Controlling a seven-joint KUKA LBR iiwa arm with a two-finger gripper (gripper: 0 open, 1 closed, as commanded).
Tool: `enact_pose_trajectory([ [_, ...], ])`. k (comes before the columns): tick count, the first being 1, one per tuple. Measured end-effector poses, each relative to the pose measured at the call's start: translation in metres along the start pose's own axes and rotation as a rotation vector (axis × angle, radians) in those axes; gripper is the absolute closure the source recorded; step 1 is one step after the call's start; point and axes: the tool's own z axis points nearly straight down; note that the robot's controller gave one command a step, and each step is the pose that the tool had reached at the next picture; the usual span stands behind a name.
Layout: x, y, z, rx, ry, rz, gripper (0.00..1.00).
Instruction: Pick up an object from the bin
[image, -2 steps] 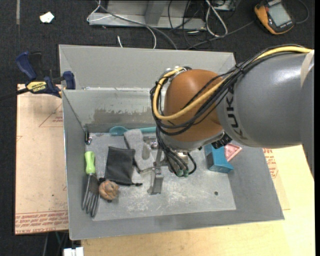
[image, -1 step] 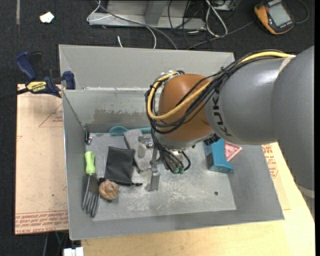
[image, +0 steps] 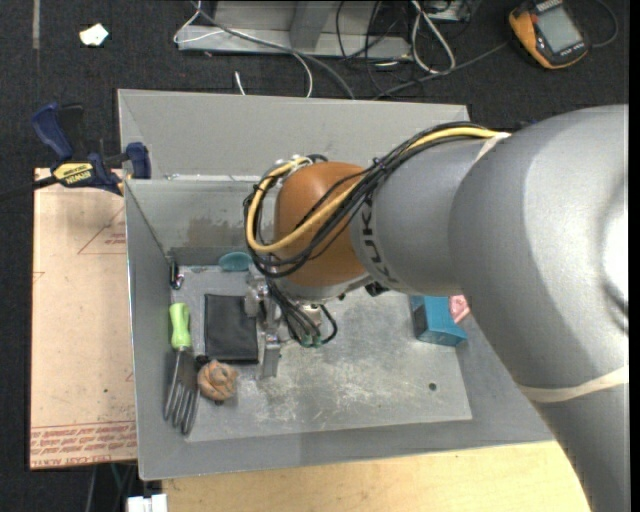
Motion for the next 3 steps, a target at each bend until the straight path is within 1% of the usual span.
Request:
enact_pose_trajectory([
  [1,-0.0157,0.0047,0.0034,0.001,0.003,-0.036,1.00],
  [2,-0.0157,0.0047,0.0034,0.001,0.003,-0.036,1.00],
  [3,-0.0229,0.0057,0.0028,0.000,0.001,-0.292,1.00],
])
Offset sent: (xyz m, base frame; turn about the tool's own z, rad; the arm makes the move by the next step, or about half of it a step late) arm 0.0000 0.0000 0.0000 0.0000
